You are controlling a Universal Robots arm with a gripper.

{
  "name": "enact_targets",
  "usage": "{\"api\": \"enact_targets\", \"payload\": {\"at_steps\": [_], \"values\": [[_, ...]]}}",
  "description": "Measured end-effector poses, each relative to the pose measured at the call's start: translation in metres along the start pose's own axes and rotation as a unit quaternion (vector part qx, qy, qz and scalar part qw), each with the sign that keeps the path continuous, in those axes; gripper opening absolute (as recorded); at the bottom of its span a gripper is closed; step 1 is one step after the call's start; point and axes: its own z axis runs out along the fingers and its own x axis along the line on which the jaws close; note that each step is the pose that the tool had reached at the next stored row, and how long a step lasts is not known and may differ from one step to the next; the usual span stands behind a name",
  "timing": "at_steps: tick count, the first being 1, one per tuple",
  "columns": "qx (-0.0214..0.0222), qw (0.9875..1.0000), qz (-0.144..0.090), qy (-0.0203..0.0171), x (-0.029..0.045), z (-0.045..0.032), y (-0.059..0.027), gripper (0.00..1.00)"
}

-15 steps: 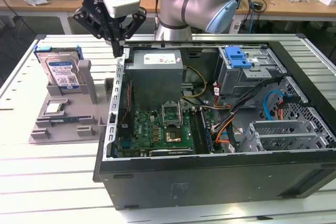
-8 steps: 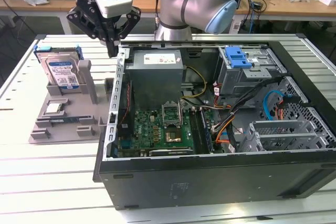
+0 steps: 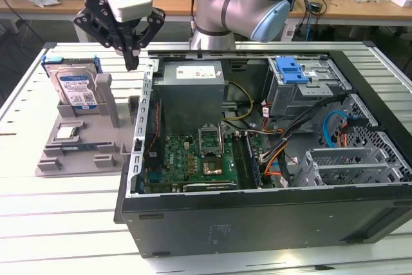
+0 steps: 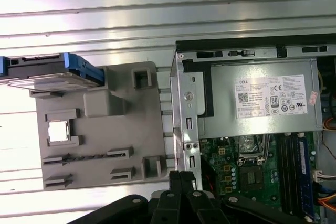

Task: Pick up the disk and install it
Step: 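Reach for the disk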

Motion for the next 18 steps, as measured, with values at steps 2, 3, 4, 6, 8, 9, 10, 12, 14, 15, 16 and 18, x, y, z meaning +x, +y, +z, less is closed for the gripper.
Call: {"api": "enact_targets", "payload": {"at_steps": [2, 3, 4, 6, 8, 9, 10, 12, 14, 15, 16, 18], "values": [[0.0000, 1.0000, 0.000, 0.0000, 0.0032, -0.0001, -0.0002, 0.11], [0.0000, 1.0000, 0.000, 0.0000, 0.0044, -0.0001, -0.0003, 0.11], [0.0000, 1.0000, 0.000, 0.0000, 0.0058, -0.0001, -0.0004, 0.11], [0.0000, 1.0000, 0.000, 0.0000, 0.0088, -0.0002, -0.0006, 0.11], [0.0000, 1.0000, 0.000, 0.0000, 0.0112, -0.0003, -0.0008, 0.11], [0.0000, 1.0000, 0.000, 0.0000, 0.0130, -0.0003, -0.0010, 0.11], [0.0000, 1.0000, 0.000, 0.0000, 0.0141, -0.0004, -0.0011, 0.11], [0.0000, 1.0000, 0.000, 0.0000, 0.0176, -0.0004, -0.0013, 0.11], [0.0000, 1.0000, 0.000, 0.0000, 0.0200, -0.0005, -0.0015, 0.11], [0.0000, 1.0000, 0.000, 0.0000, 0.0224, -0.0006, -0.0017, 0.11], [0.0000, 1.0000, 0.000, 0.0000, 0.0243, -0.0006, -0.0018, 0.11], [0.0000, 1.0000, 0.000, 0.0000, 0.0267, -0.0007, -0.0020, 0.11]]}}
